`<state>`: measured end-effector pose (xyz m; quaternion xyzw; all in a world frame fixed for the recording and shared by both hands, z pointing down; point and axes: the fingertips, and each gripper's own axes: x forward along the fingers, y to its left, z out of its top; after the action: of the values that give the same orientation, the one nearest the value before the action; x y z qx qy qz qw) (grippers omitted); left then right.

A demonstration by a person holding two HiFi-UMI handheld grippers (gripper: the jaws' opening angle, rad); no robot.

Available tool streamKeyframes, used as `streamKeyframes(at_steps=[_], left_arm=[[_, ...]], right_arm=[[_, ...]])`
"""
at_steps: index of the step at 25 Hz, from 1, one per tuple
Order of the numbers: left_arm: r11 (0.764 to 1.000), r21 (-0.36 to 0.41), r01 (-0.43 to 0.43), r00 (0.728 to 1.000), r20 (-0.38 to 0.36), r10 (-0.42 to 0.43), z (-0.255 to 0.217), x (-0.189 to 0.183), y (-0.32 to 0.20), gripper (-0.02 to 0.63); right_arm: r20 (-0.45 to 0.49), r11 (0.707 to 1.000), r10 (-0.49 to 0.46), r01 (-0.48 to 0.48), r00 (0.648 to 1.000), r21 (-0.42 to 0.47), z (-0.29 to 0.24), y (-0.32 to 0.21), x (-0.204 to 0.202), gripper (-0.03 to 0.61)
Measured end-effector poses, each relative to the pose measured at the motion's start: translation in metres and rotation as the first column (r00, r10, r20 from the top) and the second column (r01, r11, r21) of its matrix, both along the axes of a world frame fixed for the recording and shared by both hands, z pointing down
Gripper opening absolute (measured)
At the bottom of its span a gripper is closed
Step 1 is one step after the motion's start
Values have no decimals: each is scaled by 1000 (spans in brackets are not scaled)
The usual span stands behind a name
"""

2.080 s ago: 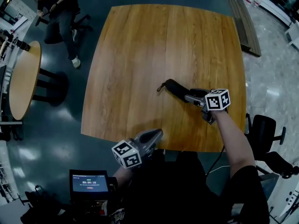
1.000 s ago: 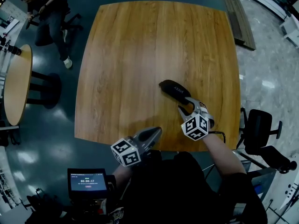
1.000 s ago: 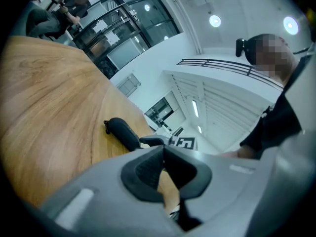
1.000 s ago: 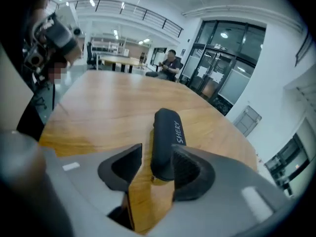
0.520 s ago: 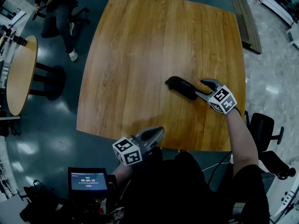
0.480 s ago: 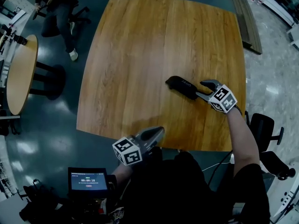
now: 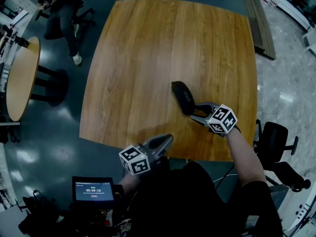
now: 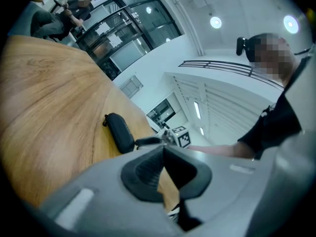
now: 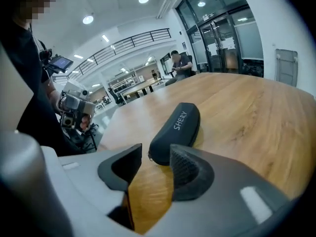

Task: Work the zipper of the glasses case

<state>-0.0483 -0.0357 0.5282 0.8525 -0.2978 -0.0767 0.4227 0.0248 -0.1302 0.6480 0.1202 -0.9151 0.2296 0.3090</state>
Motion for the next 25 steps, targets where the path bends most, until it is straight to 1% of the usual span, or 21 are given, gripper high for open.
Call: streamKeyframes(at_steps=[4, 6, 7, 8, 9, 10, 11, 12, 13, 14, 15, 16, 17, 18, 19, 20, 21, 22, 24, 25], left_arm=[[1000, -8, 3, 1000, -2, -3, 3, 0, -2, 0], [1000, -11, 6, 1000, -2, -6, 3, -1, -3, 0], [1000, -10, 8, 1000, -3, -8, 3, 0, -4, 0], [1000, -9, 10, 1000, -3, -10, 3, 1, -5, 0], [1000, -7, 13, 1000, -3, -13, 2, 0, -5, 0], [1000, -6, 16, 1000, -3, -16, 0, -1, -5, 0], [1000, -6, 21, 1000, -1, -21, -1, -4, -5, 0], [1000, -5, 26, 1000, -1, -26, -2, -8, -4, 0], [1000, -2, 31, 1000, -1, -31, -2, -11, -4, 0], [999, 3, 39, 999, 1, -39, -2, -14, -3, 0], [999, 8, 50, 999, 4, -50, -2, -17, -3, 0], [998, 13, 65, 998, 8, -65, -1, -21, -3, 0], [997, 14, 82, 997, 10, -82, -1, -25, -3, 0], [995, 14, 100, 995, 11, -100, -2, -28, -2, 0], [993, 12, 116, 993, 11, -117, -3, -29, -1, 0], [991, 11, 131, 991, 12, -131, -4, -28, 0, 0], [990, 9, 143, 990, 12, -143, -4, -26, 2, 0], [988, 6, 155, 988, 14, -155, -3, -25, 4, 0], [984, -6, 181, 983, 20, -181, 2, -33, 7, 0], [981, -15, 194, 981, 22, -193, 5, -39, 8, 0]], right_arm=[[114, 997, 34, -26, 993, -67, -3, 19, -46, 178], [176, 995, 17, 1, 984, -102, -9, 28, -69, 177], [200, 994, -21, 41, 980, -97, -14, 33, -78, 178], [212, 993, -83, 99, 974, -69, -21, 36, -84, 193], [200, 985, -164, 171, 966, -17, -29, 37, -86, 210], [157, 966, -257, 252, 953, 53, -38, 34, -84, 218], [73, 931, -352, 341, 933, 132, -45, 26, -79, 238], [-53, 875, -439, 440, 897, 204, -50, 14, -69, 259], [-211, 796, -508, 549, 835, 255, -49, -3, -55, 277], [-381, 697, -555, 664, 739, 272, -43, -22, -39, 288], [-536, 582, -581, 773, 613, 253, -33, -41, -24, 298], [-653, 463, -589, 861, 476, 210, -23, -56, -14, 302], [-730, 350, -588, 923, 350, 160, -14, -66, -10, 322], [-774, 254, -582, 960, 250, 118, -6, -73, -11, 324], [-796, 179, -578, 979, 181, 93, -1, -76, -14, 334], [-804, 121, -577, 989, 141, 87, 3, -77, -19, 353], [-807, 73, -579, 993, 119, 94, 6, -76, -24, 357], [-807, 33, -581, 994, 102, 102, 8, -75, -30, 378], [-805, -34, -590, 994, 61, 101, 16, -70, -46, 382], [-802, -53, -595, 994, 44, 93, 21, -66, -53, 387]])
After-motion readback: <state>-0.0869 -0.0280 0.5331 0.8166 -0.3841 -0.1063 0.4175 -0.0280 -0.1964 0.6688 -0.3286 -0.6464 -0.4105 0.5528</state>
